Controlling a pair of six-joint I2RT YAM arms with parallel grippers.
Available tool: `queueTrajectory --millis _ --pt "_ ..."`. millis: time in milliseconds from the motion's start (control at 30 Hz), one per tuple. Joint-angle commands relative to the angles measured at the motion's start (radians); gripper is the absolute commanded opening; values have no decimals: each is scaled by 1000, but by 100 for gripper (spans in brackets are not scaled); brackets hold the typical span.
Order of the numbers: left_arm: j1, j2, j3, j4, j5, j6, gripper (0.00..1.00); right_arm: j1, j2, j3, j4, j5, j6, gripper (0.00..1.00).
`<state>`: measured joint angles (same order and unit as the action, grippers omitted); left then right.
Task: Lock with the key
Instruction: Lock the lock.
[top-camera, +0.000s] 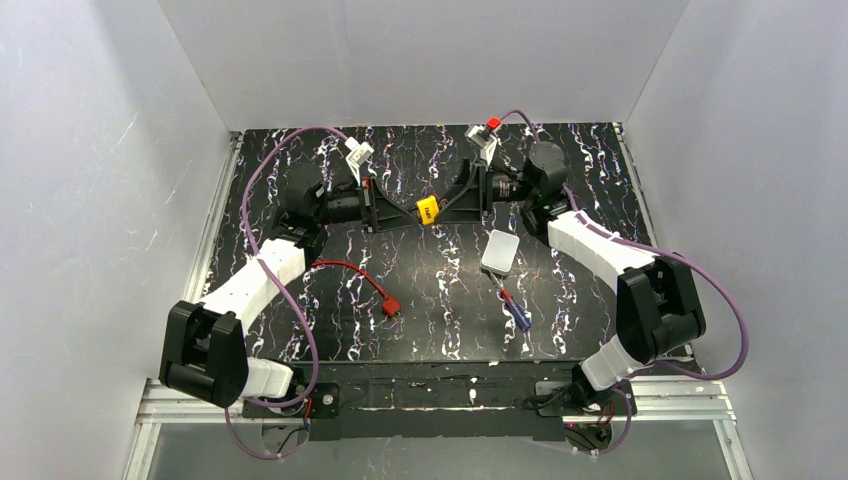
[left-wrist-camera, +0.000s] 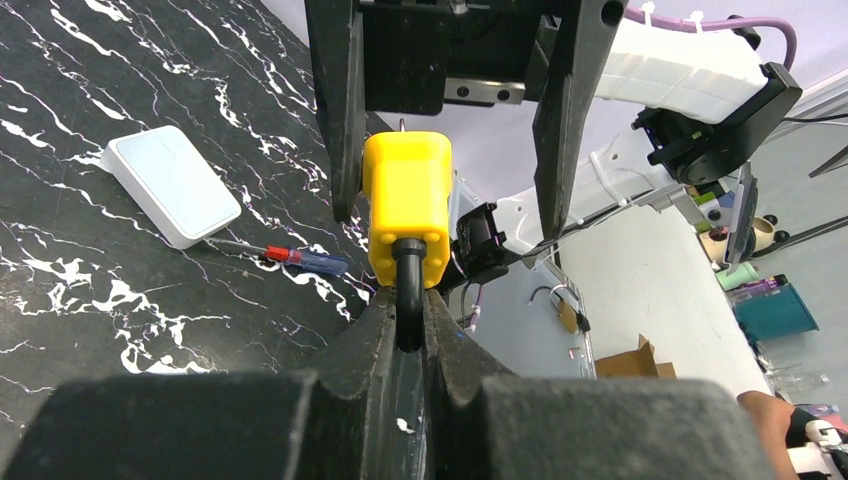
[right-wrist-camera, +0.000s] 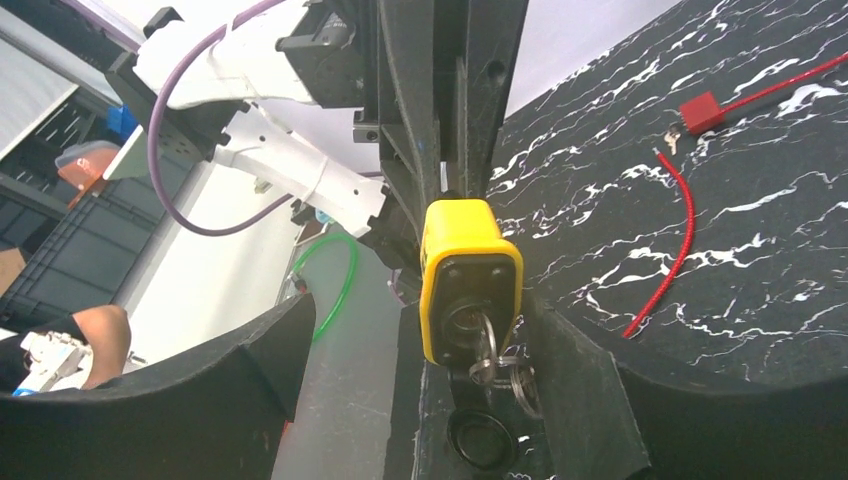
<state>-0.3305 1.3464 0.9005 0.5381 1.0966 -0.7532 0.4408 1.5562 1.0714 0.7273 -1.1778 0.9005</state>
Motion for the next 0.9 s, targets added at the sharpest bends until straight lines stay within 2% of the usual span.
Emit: queueTrajectory --millis 0,400,533,767,867 --pt "-1 -44 26 55 22 -15 0 35 -12 24 -32 6 -69 82" --pt "-6 -48 15 62 19 -18 0 42 -10 27 -32 33 -79 38" --pt "5 -55 9 62 26 -34 0 32 -15 25 -30 35 -73 1" --pt "90 -81 -47 63 50 -40 0 -59 -68 -12 53 61 -9 1" --pt "79 -90 -45 65 42 -17 0 -52 -69 -20 60 68 -7 1"
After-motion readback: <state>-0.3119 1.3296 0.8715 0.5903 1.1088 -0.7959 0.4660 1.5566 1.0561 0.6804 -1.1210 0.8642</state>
